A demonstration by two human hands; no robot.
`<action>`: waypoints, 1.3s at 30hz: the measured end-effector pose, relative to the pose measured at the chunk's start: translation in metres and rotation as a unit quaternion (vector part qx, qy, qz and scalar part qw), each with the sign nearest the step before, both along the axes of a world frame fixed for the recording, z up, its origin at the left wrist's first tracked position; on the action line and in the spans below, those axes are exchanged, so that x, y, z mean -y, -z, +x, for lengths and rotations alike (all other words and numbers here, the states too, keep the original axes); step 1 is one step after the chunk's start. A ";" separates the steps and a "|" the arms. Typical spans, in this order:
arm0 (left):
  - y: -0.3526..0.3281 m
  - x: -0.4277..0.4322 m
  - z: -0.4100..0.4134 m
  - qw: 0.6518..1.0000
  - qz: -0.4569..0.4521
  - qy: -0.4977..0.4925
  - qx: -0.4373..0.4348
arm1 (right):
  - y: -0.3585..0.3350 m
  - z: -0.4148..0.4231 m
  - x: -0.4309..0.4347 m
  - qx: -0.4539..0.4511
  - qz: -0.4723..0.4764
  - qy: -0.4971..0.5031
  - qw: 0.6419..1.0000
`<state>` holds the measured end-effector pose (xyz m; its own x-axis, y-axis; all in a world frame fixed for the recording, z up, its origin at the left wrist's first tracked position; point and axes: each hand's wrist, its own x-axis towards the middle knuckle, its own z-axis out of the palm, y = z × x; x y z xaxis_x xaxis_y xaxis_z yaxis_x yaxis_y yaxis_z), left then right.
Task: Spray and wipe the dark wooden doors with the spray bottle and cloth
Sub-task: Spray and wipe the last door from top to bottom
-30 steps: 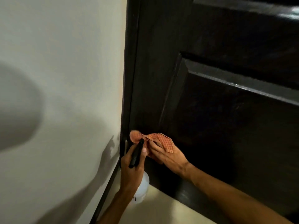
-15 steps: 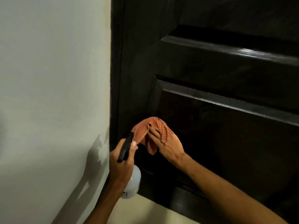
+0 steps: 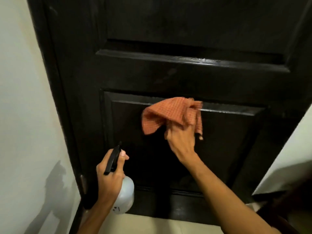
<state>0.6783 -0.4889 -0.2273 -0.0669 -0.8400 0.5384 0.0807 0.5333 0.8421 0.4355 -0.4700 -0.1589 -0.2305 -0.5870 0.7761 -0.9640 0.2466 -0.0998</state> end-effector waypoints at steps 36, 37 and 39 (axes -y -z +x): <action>-0.070 0.096 0.092 0.988 -0.041 -0.133 -0.065 | -0.052 0.174 0.153 -0.186 0.098 -0.199 0.957; -0.072 0.097 0.093 0.987 -0.046 -0.139 -0.068 | -0.063 0.180 0.154 -0.172 0.095 -0.190 0.962; -0.072 0.094 0.088 0.986 -0.053 -0.144 -0.069 | -0.071 0.185 0.156 -0.178 0.103 -0.171 0.964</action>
<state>0.7663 -0.5832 -0.1553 0.2468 -0.7523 0.6108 0.0229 0.6346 0.7725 0.6204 -0.6262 -0.0883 0.2627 -0.7317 0.6290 -0.9565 -0.1119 0.2693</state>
